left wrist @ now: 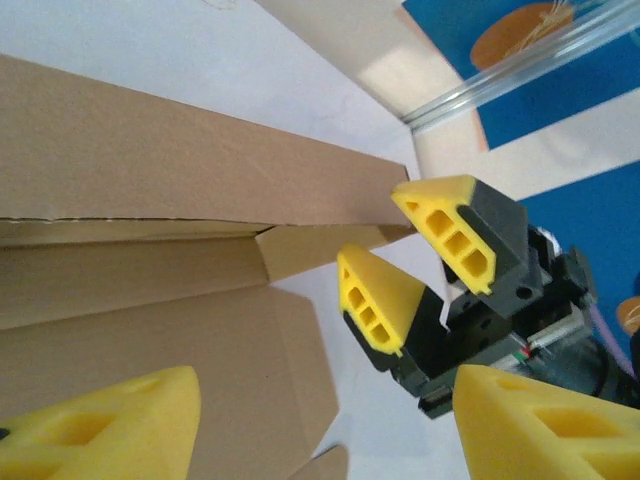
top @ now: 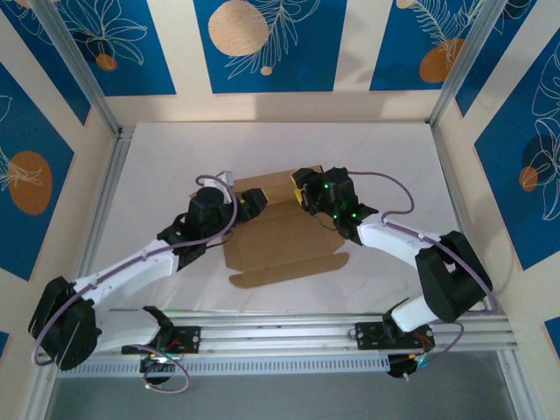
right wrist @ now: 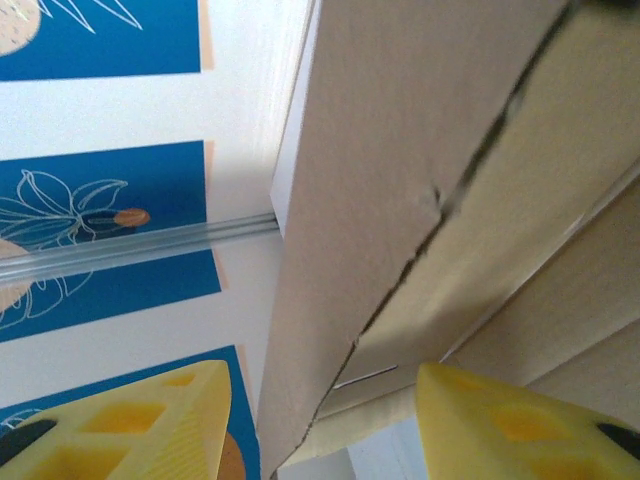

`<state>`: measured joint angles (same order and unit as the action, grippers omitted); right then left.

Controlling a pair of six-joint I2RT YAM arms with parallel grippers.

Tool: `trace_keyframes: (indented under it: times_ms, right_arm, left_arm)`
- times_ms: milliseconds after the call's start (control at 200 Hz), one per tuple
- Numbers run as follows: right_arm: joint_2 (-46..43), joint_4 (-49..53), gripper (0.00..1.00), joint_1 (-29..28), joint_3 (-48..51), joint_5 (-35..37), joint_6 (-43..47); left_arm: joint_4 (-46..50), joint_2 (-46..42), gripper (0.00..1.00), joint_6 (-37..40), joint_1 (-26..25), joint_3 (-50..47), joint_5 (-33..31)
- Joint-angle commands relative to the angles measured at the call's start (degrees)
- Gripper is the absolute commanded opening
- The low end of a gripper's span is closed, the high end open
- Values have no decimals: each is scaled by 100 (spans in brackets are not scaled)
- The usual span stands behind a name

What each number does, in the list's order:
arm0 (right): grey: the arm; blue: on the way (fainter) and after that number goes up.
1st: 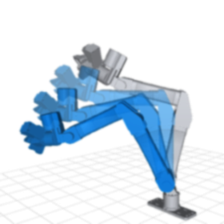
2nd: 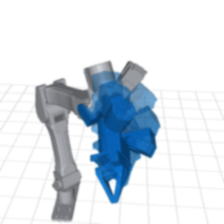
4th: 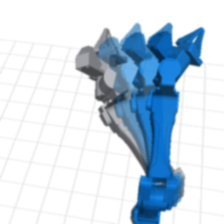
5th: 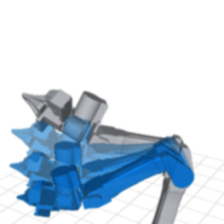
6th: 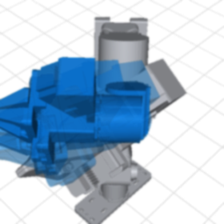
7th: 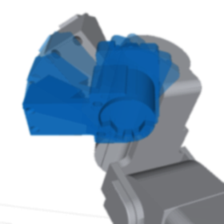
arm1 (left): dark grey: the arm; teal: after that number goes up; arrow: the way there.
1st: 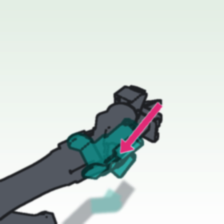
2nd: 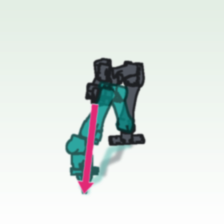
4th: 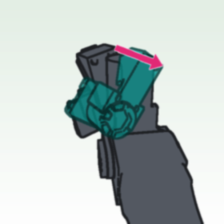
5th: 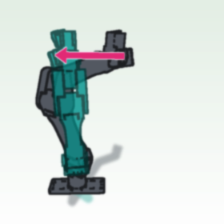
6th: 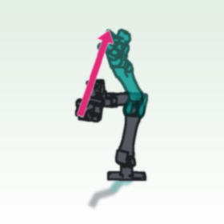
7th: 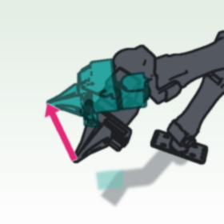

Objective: Fold the paper box

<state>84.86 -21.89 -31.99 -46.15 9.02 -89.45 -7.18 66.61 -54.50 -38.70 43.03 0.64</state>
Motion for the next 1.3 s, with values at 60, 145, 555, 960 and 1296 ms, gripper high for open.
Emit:
trace_keyframes:
  times_ms: [60,145,555,960,1296]
  right_arm:
    - [283,-428,50,-183,-297,-115,-25]
    - [508,-644,49,-246,-379,-225,-88]
    - [1000,-815,42,-602,-676,-322,298]
    - [1105,-586,58,-824,-972,-748,692]
    - [1534,-571,38,-1013,-969,-814,850]
  left_arm:
    - [1816,-975,64,1361,177,494,-569]
    - [1996,-1542,64,1784,275,435,-964]
    - [2632,-1819,62,1356,1123,313,-636]
    - [2867,-1471,61,987,1581,240,-342]
    - [3158,-1515,61,928,1794,244,-408]
